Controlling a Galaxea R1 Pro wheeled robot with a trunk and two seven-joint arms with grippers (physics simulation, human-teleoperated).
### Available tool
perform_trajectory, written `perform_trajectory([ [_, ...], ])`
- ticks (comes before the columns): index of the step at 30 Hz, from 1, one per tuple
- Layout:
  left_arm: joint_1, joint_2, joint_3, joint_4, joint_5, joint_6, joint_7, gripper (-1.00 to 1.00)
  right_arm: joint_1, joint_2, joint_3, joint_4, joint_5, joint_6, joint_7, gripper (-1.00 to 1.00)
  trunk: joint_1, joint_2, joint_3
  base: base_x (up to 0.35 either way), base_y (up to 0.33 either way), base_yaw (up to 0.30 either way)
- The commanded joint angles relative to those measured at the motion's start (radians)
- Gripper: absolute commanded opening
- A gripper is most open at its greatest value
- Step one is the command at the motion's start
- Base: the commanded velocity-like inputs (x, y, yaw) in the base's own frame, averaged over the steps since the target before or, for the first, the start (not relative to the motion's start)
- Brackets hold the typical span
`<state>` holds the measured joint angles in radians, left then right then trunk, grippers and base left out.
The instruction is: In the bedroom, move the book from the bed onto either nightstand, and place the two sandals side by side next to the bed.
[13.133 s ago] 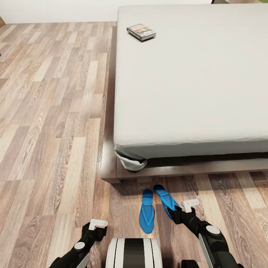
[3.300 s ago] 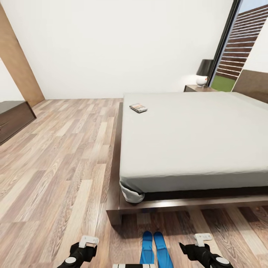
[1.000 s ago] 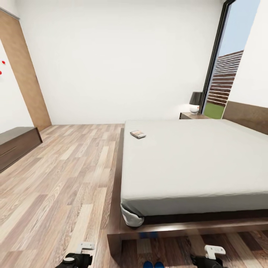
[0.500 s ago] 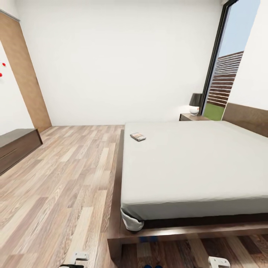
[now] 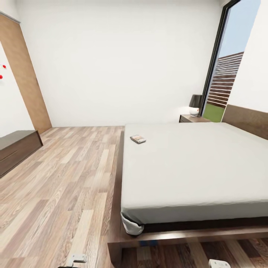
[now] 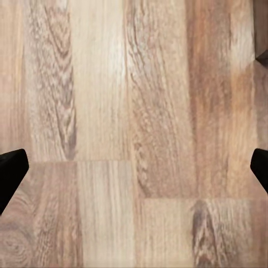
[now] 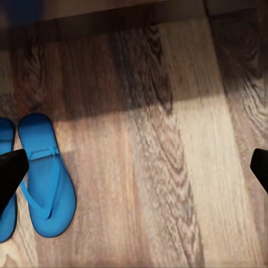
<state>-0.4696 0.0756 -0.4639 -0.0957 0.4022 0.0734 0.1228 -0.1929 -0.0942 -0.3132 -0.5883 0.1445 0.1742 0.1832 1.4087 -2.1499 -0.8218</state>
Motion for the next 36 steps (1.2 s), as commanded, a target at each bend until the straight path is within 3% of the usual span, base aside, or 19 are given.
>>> perform_trajectory([
  [1, 0.0, 0.001, -0.009, -0.003, 0.008, 0.005, 0.005, 1.0, 0.0, 0.001, -0.007, -0.002, 0.01, 0.005, 0.009, 1.0, -0.004, 0.007, 0.002, 0.0, 0.0, 0.0],
  [14, 0.005, 0.002, -0.01, -0.001, 0.007, -0.047, 0.003, 1.0, 0.0, 0.002, -0.009, 0.039, 0.007, -0.084, 0.009, 1.0, -0.054, 0.098, 0.043, 0.0, 0.0, 0.0],
  [36, 0.022, 0.003, -0.01, -0.001, 0.006, -0.074, 0.003, 1.0, 0.0, 0.001, -0.01, 0.074, 0.006, -0.114, 0.009, 1.0, -0.138, 0.252, 0.112, 0.0, 0.0, 0.0],
])
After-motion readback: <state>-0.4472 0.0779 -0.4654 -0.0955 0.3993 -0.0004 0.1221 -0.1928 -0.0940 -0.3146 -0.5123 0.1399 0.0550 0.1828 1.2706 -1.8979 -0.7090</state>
